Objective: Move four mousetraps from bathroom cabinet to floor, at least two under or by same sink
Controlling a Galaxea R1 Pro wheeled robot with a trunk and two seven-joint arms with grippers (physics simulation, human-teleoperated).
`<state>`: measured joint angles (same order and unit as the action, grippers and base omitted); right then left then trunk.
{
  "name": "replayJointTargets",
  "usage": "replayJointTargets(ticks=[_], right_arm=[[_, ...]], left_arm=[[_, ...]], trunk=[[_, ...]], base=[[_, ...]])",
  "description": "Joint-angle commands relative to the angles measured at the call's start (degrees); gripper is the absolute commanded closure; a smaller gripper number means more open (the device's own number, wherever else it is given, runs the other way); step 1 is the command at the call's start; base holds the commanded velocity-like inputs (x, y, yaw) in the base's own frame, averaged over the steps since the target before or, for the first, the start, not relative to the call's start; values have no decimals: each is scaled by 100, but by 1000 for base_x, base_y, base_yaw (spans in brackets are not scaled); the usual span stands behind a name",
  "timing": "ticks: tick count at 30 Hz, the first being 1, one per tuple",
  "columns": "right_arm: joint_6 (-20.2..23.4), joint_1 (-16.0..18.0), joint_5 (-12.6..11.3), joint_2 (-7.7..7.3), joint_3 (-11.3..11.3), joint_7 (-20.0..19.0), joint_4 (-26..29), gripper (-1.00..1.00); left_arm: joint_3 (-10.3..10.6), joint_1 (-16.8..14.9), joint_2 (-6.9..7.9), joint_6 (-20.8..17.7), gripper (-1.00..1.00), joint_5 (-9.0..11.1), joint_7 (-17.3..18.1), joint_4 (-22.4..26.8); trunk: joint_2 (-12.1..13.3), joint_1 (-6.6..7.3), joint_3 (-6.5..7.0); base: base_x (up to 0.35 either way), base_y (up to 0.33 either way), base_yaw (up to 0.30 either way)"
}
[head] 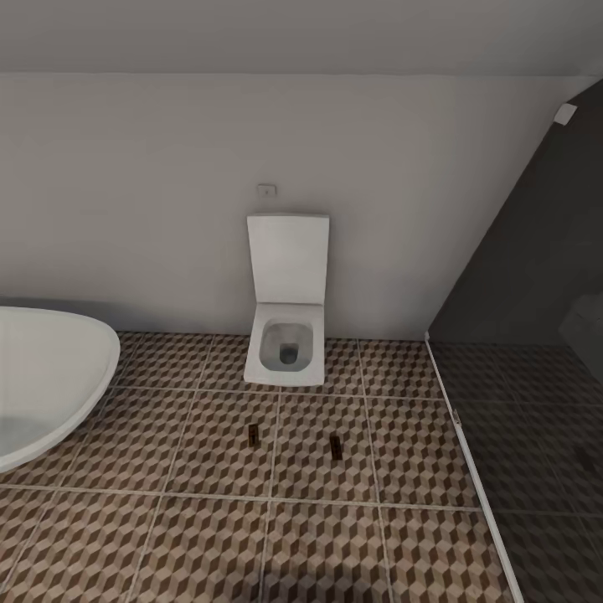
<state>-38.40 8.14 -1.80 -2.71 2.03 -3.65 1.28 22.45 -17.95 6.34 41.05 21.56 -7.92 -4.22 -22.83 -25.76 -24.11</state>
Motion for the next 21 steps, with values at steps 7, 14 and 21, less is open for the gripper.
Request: replayJointTargets(ticks=[7,14,21], right_arm=[[-19,3,-22,-2,17,-22,-5,-100],[-19,3,-22,-2,16,-22,-5,-100],[-19,3,-22,-2,15,-22,-5,-100]], left_arm=[[49,-7,-2,25,-100,15,-25,-18],[49,-7,-2,25,-100,15,-25,-18],[49,-7,-3,25,-100,15,-25,-18]], trunk=[[-9,-3,-8],[-9,-3,-8],[-9,-3,-8]], base=[[0,0,0],[0,0,0],[0,0,0]])
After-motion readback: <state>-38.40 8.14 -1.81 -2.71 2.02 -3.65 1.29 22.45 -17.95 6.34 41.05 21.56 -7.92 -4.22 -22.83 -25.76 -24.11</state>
